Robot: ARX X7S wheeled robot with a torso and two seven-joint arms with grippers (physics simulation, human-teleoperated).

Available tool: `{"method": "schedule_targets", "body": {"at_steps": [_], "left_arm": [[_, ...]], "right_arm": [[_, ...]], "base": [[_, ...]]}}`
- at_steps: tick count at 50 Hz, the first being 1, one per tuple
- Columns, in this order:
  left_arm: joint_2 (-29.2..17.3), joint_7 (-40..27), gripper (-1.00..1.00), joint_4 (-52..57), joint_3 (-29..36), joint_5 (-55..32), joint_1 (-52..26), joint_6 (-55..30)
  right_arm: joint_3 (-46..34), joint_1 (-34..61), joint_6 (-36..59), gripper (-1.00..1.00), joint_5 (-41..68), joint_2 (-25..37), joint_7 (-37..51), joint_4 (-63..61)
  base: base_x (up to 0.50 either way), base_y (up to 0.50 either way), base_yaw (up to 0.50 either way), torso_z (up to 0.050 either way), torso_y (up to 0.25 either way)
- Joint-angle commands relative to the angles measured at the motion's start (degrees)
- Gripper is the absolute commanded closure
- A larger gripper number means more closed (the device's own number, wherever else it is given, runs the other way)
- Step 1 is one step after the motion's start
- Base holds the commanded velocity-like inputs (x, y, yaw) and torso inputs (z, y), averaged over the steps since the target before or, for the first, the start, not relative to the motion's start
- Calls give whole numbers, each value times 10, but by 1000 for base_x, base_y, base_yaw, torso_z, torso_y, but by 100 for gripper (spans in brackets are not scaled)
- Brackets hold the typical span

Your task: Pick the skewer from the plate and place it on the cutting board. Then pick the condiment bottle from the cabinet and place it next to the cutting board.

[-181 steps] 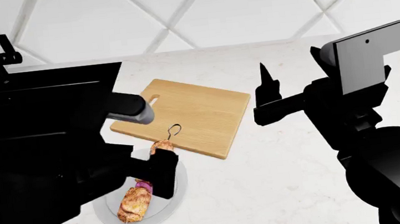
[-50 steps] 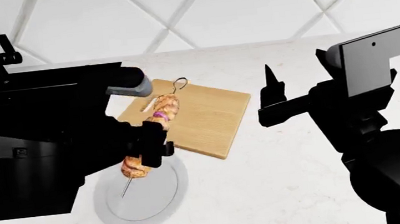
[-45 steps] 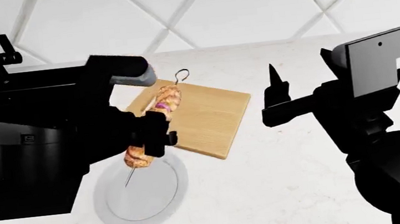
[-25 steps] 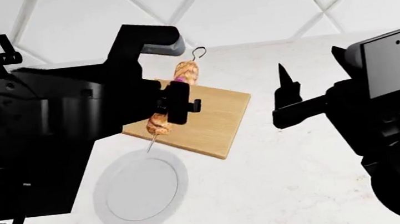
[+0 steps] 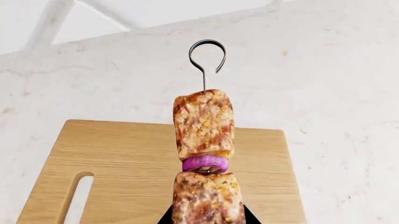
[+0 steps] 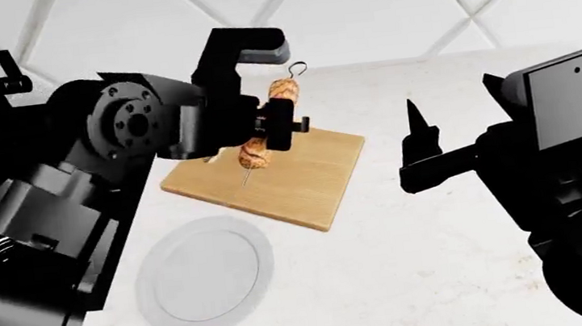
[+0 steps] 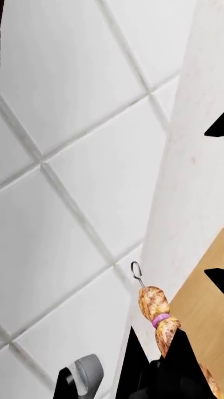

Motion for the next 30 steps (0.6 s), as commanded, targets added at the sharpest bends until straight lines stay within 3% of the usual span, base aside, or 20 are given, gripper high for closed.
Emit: {"method": "schedule_targets", "body": {"at_steps": [1,12,30], "left_arm": [[54,91,100,-140,47,68,-17,63],[96,147,100,-253,75,99,-20,109],[101,155,100,-295,155,38,-10,144]], "right_arm": [[-13,-23,-38,-100,-12,12,-7,15],[-12,-29,-40,-100,-8,15,-4,13],[-14,-25,-36,-100,0,15,2,14]], "base": [[0,0,0,0,0],[0,0,0,0,1],[0,0,0,0,0]]}}
